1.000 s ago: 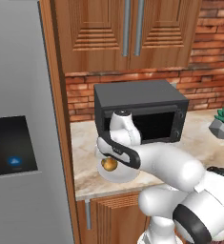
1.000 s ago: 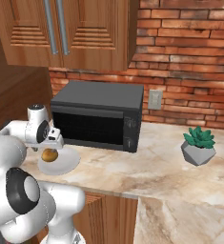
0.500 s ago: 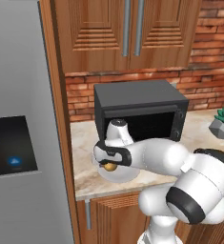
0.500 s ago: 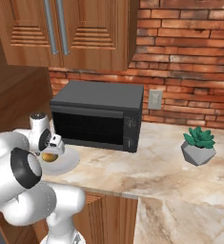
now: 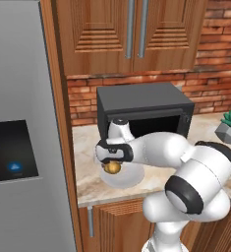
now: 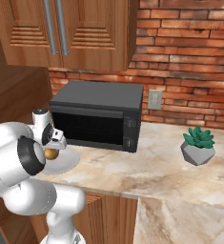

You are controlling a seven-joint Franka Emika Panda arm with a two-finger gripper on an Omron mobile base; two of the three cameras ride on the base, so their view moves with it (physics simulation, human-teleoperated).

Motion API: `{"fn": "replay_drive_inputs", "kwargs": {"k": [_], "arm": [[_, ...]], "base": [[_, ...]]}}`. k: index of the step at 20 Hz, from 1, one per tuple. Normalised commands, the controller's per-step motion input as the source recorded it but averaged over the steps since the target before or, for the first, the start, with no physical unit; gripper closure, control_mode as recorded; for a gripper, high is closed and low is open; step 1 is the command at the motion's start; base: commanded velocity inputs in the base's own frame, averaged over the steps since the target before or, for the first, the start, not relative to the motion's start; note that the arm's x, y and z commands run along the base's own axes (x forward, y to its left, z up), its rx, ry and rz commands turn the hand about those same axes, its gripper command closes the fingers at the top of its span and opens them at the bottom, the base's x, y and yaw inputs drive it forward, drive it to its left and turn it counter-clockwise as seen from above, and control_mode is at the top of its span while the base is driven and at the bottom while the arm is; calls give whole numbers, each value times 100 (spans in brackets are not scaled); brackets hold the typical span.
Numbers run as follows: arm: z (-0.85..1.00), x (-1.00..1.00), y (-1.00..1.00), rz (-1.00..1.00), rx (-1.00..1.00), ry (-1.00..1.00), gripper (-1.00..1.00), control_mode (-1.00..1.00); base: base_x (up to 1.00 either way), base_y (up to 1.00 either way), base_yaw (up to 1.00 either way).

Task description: Place the potato on the rack of the oven.

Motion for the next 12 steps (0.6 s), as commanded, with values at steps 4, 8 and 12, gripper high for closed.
{"fn": "replay_drive_inputs", "kwargs": {"k": [4, 8, 12], "arm": [[-20, -24, -17, 0, 3, 0, -100, -100], [-11, -44, -14, 0, 2, 0, -100, -100], [0, -21, -1, 0, 0, 0, -100, -100]], "base": [[0, 0, 0], [0, 0, 0], [0, 0, 0]]}}
